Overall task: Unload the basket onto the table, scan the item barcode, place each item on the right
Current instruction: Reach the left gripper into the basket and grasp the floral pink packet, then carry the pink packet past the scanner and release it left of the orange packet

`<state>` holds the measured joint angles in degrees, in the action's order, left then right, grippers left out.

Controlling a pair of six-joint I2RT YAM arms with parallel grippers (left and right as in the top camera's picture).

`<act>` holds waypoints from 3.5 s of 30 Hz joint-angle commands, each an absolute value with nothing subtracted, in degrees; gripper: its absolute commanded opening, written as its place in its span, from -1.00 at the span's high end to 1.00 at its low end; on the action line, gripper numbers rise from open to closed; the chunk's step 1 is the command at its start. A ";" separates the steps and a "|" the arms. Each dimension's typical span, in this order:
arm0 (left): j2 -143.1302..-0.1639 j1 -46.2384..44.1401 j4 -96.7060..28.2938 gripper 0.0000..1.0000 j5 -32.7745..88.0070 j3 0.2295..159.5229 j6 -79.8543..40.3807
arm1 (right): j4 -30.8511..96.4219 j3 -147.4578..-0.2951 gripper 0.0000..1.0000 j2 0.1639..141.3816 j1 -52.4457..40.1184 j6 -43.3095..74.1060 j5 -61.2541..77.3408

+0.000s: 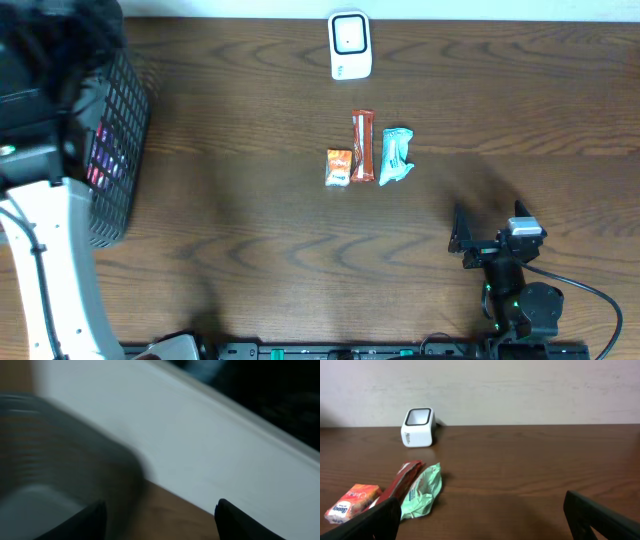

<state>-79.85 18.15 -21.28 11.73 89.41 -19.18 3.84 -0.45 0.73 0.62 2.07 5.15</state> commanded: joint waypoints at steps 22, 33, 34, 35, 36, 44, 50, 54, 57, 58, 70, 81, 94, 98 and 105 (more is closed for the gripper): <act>-107.68 38.44 -46.24 -0.83 10.37 89.95 -8.93 | 4.01 -0.32 -0.98 0.54 1.08 1.21 5.28; -115.28 38.46 -49.52 -0.70 9.85 88.75 -8.58 | 4.01 -0.32 -0.99 0.54 1.08 1.21 5.28; -116.18 38.46 -50.00 -0.46 9.85 88.73 -8.58 | 4.01 -0.32 -0.98 0.54 1.08 1.21 5.30; -116.84 38.46 -50.30 0.00 9.85 88.73 -8.58 | 4.01 -0.32 -0.99 0.54 1.08 1.21 5.28; -117.27 38.46 -50.52 0.29 9.82 88.73 -8.58 | 4.01 -0.32 -0.99 0.56 1.08 1.21 5.28; -114.17 38.46 -50.50 0.85 9.87 91.07 -9.89 | 4.01 -0.32 -0.99 0.56 1.08 1.21 5.28; -104.97 38.46 -47.90 0.86 10.09 95.29 -16.10 | 4.01 -0.32 -0.99 0.54 1.08 1.21 5.28; -95.70 38.44 -42.19 0.86 14.44 96.25 -18.15 | 4.01 -0.32 -0.99 0.54 1.08 1.21 5.28; -90.02 38.26 -37.43 0.86 19.88 96.25 -18.39 | 4.01 -0.32 -0.99 0.56 1.08 1.21 5.28; -88.14 38.11 -35.92 0.86 21.76 96.25 -18.57 | 4.01 -0.32 -0.99 0.56 1.08 1.21 5.28; -79.37 22.76 -29.61 0.85 31.48 96.23 -25.34 | 4.01 -0.32 -0.99 0.56 1.08 1.21 5.28; -91.02 -1.15 -39.64 0.85 21.34 95.46 -18.92 | 4.01 -0.32 -0.99 0.54 1.08 1.21 5.28; -112.64 -13.19 -44.49 0.85 19.81 95.46 -18.92 | 4.01 -0.32 -0.99 0.54 1.08 1.21 5.28; -116.51 -13.37 -43.90 0.85 18.48 95.46 -19.00 | 4.01 -0.32 -0.99 0.56 1.08 1.21 5.28; -117.23 -13.30 -43.90 0.67 6.44 95.46 -19.14 | 4.01 -0.32 -0.99 0.56 1.08 1.21 5.28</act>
<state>-117.99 -13.61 -43.92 12.25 95.37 -19.38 3.81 -0.45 0.73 0.62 2.07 5.15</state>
